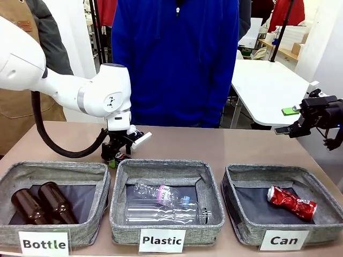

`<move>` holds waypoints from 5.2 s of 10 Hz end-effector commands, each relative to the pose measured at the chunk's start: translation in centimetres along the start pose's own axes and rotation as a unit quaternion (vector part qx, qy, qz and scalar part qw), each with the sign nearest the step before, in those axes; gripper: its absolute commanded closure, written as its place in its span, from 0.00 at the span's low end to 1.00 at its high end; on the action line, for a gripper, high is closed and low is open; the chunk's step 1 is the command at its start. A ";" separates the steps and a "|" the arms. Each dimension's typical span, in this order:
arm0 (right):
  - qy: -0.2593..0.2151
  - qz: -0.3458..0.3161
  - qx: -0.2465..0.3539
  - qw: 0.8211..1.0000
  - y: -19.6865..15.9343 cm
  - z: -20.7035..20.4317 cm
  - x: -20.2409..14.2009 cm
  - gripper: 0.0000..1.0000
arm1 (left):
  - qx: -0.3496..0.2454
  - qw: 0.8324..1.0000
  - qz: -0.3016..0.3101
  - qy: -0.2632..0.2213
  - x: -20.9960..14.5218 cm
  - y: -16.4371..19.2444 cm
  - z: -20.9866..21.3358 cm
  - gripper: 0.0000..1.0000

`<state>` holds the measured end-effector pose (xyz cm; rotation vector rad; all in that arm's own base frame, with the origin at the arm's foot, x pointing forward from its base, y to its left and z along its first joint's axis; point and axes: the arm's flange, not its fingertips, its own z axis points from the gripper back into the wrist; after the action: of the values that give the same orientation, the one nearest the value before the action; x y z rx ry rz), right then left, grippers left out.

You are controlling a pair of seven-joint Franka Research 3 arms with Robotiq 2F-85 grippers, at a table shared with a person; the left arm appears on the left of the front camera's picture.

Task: Sort the can waste into the basket.
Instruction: Pick up the can waste from the table and place it in the right Fabric basket.

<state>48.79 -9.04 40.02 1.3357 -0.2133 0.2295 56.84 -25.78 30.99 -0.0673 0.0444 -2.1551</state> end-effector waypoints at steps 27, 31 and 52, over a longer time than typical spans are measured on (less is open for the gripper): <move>0.004 0.002 -0.002 1.000 0.4 0.1 -0.2 0.00 | 0.082 0.959 0.209 -0.173 0.5 -26.6 15.5 1.00; 0.018 -0.038 -0.040 0.998 1.1 2.9 -2.2 0.00 | 0.086 0.927 0.202 -0.306 16.2 -20.8 19.5 1.00; -0.131 -0.075 -0.048 0.987 -0.4 20.4 -16.5 0.00 | 0.043 0.983 0.145 -0.105 50.1 9.3 13.9 0.00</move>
<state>32.69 -29.92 38.96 1.2843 -0.3577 -0.0780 36.25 -70.28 44.34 -0.2055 -0.1612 -1.8477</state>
